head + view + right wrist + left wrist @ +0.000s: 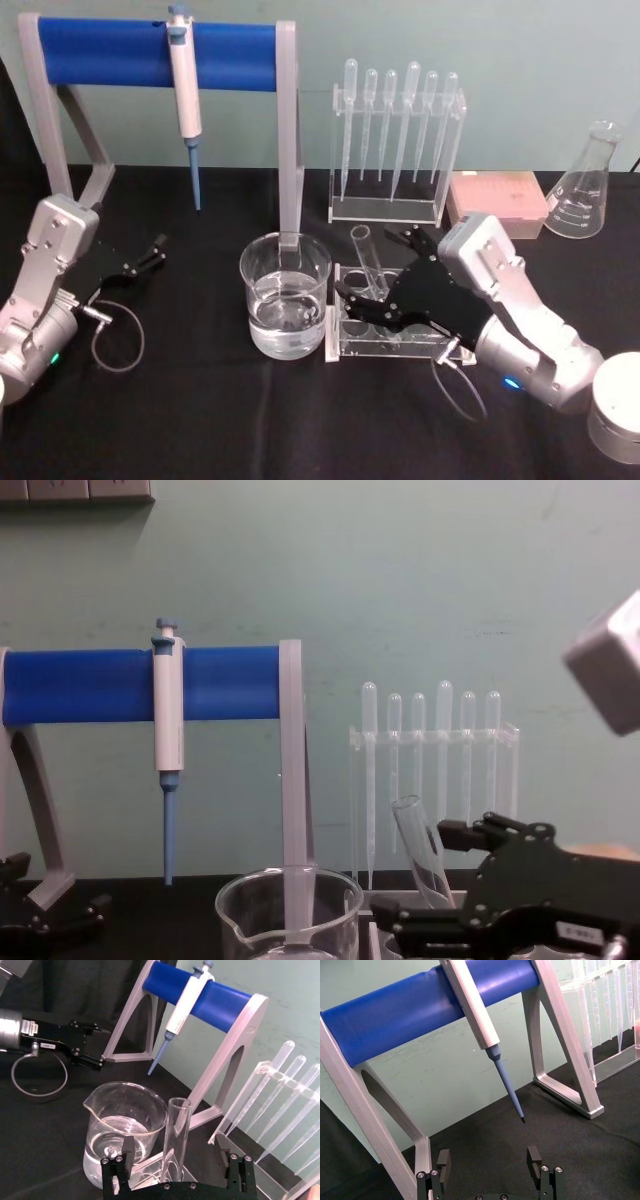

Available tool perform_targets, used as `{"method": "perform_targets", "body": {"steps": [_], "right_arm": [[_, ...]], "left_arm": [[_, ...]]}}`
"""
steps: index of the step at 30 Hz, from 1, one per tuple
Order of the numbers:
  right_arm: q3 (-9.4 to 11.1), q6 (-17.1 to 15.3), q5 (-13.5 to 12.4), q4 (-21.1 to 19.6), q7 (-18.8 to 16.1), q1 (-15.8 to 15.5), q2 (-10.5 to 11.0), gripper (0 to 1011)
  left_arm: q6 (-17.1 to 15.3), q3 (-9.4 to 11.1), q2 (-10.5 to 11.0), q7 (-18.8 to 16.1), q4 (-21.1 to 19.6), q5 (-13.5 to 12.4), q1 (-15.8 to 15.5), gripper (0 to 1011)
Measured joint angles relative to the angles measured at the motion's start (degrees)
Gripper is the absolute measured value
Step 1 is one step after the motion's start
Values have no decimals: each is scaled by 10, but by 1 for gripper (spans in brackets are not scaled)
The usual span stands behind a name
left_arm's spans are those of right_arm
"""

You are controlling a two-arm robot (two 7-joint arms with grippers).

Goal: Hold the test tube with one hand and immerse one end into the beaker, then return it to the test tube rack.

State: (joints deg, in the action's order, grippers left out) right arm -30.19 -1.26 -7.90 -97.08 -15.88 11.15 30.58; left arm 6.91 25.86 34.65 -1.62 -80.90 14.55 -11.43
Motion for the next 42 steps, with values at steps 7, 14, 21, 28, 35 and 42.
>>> {"method": "perform_targets", "body": {"steps": [7,14,21,28,35,42], "right_arm": [[0,5,10,23,-5,8,-21,956],[8,6,16,21,-9,4,-30,786],[19,6,16,22,-17,-2,-43,551],[33,3,14,22,-20,-10,-51,330],[56,3,-2,15,-28,-24,-59,226],[94,5,-47,-16,-41,-46,-70,226]], "left_arm": [[0,0,0,0,0,0,0,1000],[0,0,0,0,0,0,0,1000],[0,0,0,0,0,0,0,1000],[0,0,0,0,0,0,0,1000],[0,0,0,0,0,0,0,1000],[0,0,0,0,0,0,0,1000]]}}
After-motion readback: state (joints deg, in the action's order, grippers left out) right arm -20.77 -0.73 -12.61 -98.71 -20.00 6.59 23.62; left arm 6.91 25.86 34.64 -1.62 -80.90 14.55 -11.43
